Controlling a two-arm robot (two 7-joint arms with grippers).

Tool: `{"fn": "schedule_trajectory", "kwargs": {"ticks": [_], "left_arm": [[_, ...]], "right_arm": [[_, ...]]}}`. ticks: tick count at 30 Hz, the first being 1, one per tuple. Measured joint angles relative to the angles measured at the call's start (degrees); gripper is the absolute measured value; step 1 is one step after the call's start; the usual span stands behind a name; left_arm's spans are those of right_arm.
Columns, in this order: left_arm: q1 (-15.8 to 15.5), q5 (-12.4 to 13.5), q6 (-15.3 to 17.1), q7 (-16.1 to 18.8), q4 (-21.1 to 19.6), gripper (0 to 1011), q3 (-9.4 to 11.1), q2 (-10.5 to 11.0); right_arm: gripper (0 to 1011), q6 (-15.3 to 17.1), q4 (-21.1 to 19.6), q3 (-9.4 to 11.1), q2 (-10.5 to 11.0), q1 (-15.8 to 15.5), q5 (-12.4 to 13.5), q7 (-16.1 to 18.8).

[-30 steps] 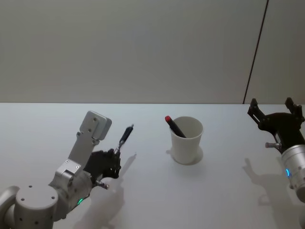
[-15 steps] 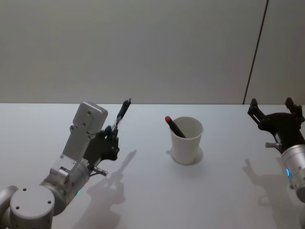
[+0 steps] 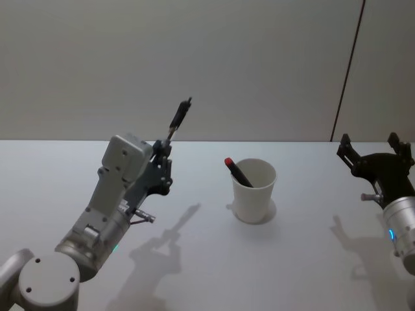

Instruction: Place the pen into the pen holder.

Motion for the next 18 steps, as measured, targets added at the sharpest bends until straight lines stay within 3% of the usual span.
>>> {"fn": "schedule_trajectory", "kwargs": {"ticks": [9, 18], "left_arm": [[-1.9, 3.3, -7.6, -3.5, 2.4, 138, 0.4, -1.7], [-3.5, 5.1, -11.9, -6.2, 4.6, 138, 0.7, -3.3]], "right_arm": [[1001, 0.0, 0.0, 0.0, 0.0, 0.0, 0.0, 0.0], [1001, 0.0, 0.0, 0.0, 0.0, 0.0, 0.0, 0.0]]}}
